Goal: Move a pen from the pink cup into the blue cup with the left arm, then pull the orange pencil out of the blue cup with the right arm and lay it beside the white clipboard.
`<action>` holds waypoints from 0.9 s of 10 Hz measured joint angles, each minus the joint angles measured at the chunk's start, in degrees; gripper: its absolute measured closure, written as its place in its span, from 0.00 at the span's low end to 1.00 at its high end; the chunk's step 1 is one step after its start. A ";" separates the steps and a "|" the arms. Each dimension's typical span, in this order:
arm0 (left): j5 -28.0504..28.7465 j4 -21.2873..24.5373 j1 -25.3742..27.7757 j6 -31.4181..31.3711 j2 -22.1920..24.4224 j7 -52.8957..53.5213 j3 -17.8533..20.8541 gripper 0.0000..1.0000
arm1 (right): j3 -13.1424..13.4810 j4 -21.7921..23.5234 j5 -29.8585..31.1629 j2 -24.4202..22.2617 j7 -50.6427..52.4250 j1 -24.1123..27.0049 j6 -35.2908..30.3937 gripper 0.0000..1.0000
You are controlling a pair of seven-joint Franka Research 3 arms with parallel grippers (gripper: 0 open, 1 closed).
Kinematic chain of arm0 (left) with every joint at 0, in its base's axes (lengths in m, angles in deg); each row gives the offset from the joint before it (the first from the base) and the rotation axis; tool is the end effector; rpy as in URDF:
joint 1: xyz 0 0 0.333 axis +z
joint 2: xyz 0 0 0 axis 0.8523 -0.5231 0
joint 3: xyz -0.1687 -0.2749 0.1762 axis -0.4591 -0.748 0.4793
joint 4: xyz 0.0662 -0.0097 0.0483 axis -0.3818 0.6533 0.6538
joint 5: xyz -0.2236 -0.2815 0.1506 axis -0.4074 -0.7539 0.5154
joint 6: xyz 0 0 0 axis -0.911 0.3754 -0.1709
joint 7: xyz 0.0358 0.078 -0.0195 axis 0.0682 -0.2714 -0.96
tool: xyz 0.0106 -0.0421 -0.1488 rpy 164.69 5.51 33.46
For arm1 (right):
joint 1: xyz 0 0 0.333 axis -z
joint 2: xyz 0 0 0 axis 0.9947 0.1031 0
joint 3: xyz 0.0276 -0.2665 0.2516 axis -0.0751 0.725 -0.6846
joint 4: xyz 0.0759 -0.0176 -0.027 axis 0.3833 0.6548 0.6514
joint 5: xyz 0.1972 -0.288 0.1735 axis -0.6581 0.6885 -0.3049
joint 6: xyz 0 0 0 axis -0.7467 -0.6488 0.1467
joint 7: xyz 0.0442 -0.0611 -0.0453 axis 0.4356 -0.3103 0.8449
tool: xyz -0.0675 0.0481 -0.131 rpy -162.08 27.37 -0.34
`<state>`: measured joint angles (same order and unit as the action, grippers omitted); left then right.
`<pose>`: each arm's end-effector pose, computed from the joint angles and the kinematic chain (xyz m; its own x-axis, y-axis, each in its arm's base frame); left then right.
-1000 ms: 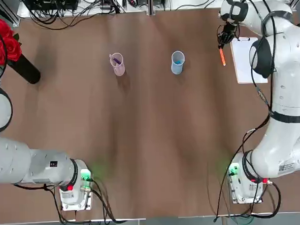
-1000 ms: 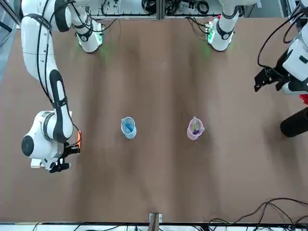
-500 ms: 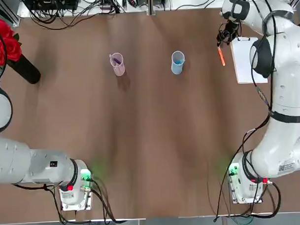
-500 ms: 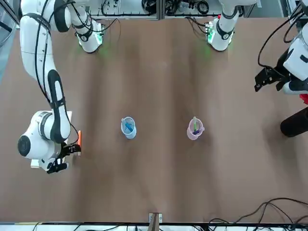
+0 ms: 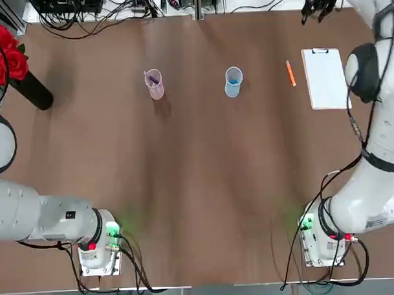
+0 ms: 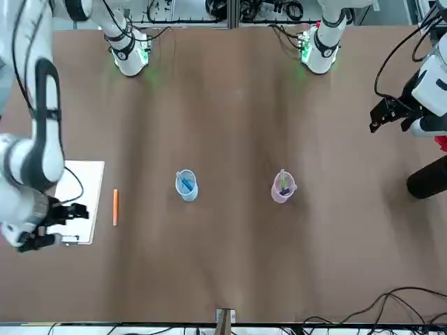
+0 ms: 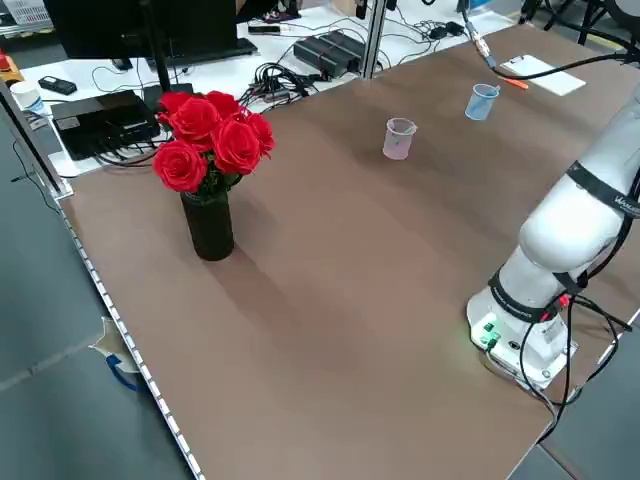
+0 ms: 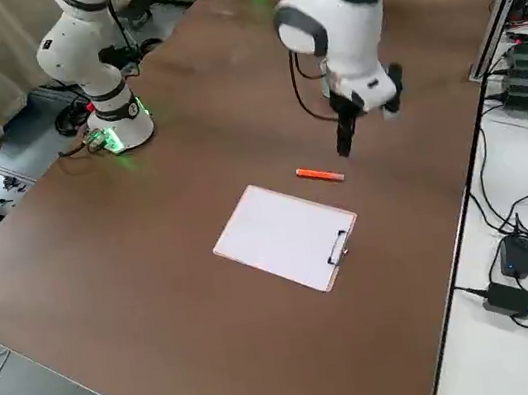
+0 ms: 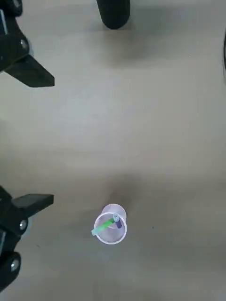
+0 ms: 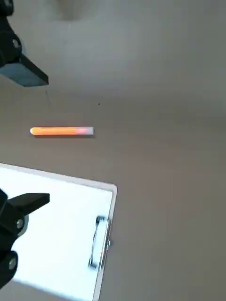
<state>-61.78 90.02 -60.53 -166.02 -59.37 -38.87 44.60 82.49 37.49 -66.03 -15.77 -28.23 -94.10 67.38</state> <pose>0.5458 -0.0559 0.6242 0.9986 0.0176 0.0495 0.0170 -0.9998 0.0132 0.7311 -0.0400 0.4160 0.9910 0.1310 0.0276 0.1324 -0.9895 -0.0574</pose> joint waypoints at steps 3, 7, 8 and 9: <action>0.00 -0.05 0.01 0.00 -0.01 0.00 0.01 0.00 | -2.45 -0.39 7.32 -8.87 -5.19 0.85 -4.07 0.00; 0.00 -0.09 -0.02 0.00 -0.02 0.14 -0.05 0.00 | -7.78 -1.18 8.65 -16.59 -20.55 5.91 -13.15 0.00; 0.00 -0.11 -0.02 0.00 -0.02 0.16 -0.05 0.00 | -9.81 -1.71 9.01 -17.19 -23.14 8.18 -15.10 0.00; 0.00 -0.11 -0.01 0.00 -0.02 0.16 -0.05 0.00 | -12.76 -2.68 10.80 -17.33 -24.61 10.79 -16.46 0.00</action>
<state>-61.78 89.91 -60.54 -166.02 -59.39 -38.72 44.55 69.74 34.81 -55.23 -33.09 -52.84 -83.30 50.92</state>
